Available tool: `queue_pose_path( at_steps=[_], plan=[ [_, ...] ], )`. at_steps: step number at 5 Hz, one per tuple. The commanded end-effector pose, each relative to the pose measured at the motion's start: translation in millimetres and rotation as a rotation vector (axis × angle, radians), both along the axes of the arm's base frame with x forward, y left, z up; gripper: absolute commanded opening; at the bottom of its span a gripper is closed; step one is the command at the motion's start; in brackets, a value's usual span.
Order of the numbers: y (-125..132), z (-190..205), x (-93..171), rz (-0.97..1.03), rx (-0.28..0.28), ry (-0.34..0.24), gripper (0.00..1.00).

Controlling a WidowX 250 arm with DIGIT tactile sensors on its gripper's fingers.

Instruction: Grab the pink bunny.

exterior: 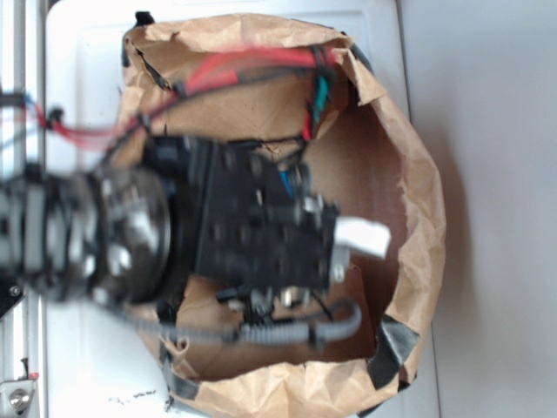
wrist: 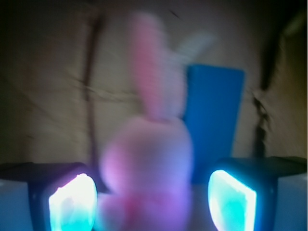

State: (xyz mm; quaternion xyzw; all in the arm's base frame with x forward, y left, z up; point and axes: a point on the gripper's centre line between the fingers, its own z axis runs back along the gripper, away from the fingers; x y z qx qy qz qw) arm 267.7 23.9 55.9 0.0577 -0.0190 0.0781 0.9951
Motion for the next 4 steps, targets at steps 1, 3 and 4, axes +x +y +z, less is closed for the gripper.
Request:
queue_pose_path(
  at_steps=[1, 3, 4],
  plan=[
    [29, 29, -17, 0.068, -0.085, -0.071, 1.0],
    [15, 17, -25, 0.026, -0.173, -0.284, 1.0],
    [7, 14, -14, -0.014, -0.12, -0.319, 1.0]
  ],
)
